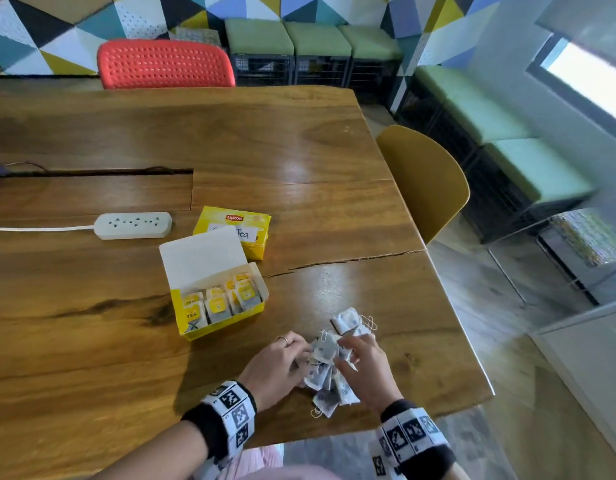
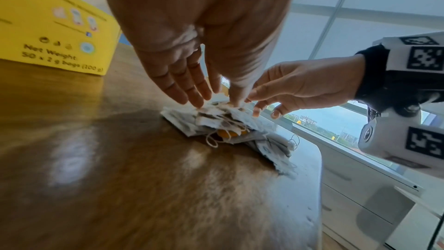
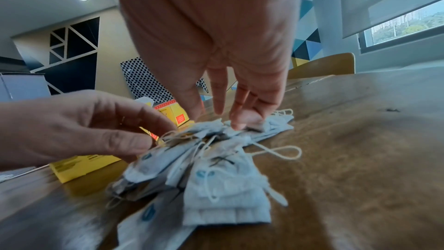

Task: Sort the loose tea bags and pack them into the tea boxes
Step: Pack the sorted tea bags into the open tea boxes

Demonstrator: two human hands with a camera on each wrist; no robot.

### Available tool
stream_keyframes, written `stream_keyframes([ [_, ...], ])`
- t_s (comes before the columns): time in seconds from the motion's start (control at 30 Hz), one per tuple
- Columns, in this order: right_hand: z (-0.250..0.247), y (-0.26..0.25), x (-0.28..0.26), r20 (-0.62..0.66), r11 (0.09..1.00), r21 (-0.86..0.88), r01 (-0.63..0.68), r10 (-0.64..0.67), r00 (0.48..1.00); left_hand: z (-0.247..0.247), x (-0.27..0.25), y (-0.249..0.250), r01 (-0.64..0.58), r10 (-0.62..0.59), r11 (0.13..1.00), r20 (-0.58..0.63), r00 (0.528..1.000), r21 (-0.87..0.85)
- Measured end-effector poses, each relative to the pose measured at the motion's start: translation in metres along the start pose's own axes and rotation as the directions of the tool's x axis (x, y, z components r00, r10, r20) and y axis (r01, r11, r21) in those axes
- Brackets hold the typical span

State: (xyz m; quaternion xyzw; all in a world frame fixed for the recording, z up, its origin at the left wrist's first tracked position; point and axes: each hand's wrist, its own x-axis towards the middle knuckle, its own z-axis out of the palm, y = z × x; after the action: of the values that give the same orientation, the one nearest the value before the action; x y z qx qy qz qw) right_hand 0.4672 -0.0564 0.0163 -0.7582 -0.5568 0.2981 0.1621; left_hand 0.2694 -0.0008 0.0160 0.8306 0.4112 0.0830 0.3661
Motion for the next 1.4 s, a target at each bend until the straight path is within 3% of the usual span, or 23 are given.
stream_keyframes([
  [0.1,0.004,-0.006,0.005,-0.037,1.000,0.009,-0.010,0.010,0.999,0.007,0.011,0.004,0.071,-0.072,0.997,0.052,0.996,0.008],
  [0.27,0.007,-0.014,0.027,0.070,0.995,-0.096,-0.019,0.026,0.997,0.014,0.019,0.007,0.121,-0.132,0.985,0.079,0.988,0.127],
  [0.5,-0.011,-0.012,0.032,0.061,0.972,0.202,-0.116,0.105,0.993,0.006,0.027,0.002,0.155,-0.154,0.986,0.026,0.988,-0.056],
  [0.57,-0.013,-0.010,0.030,0.106,0.914,0.367,-0.172,0.143,0.984,0.002,0.028,-0.001,0.172,-0.170,0.976,0.026,0.985,-0.130],
  [0.67,-0.016,-0.012,0.024,0.204,0.725,0.639,-0.257,0.163,0.965,-0.005,0.030,-0.002,0.152,-0.156,0.970,-0.005,0.988,-0.189],
  [0.73,-0.017,-0.015,0.019,0.194,0.645,0.725,-0.242,0.146,0.970,-0.010,0.032,-0.001,0.127,-0.144,0.968,-0.063,0.988,-0.216],
  [0.83,-0.016,-0.019,0.017,0.045,0.695,0.707,-0.130,0.140,0.989,-0.018,0.039,0.005,0.131,-0.173,0.949,-0.125,0.977,-0.287],
  [0.93,-0.014,-0.025,0.020,-0.128,0.836,0.549,-0.015,0.102,0.986,-0.027,0.044,0.013,0.143,-0.185,0.890,-0.056,0.981,-0.432],
  [1.07,-0.012,-0.037,0.019,-0.284,0.911,0.398,0.112,0.006,0.959,-0.030,0.043,0.022,0.155,-0.171,0.824,0.020,0.985,-0.545],
  [1.17,-0.014,-0.044,0.017,-0.255,0.923,0.346,0.171,-0.083,0.964,-0.030,0.046,0.020,0.169,-0.254,0.731,-0.034,0.967,-0.661],
  [1.27,-0.020,-0.043,0.018,-0.198,0.890,0.415,0.187,-0.112,0.974,-0.033,0.046,0.012,0.177,-0.315,0.669,-0.060,0.947,-0.722],
  [1.4,-0.021,-0.045,0.023,-0.163,0.755,0.652,0.060,0.062,0.985,-0.041,0.040,0.012,0.146,-0.306,0.668,-0.091,0.948,-0.730],
])
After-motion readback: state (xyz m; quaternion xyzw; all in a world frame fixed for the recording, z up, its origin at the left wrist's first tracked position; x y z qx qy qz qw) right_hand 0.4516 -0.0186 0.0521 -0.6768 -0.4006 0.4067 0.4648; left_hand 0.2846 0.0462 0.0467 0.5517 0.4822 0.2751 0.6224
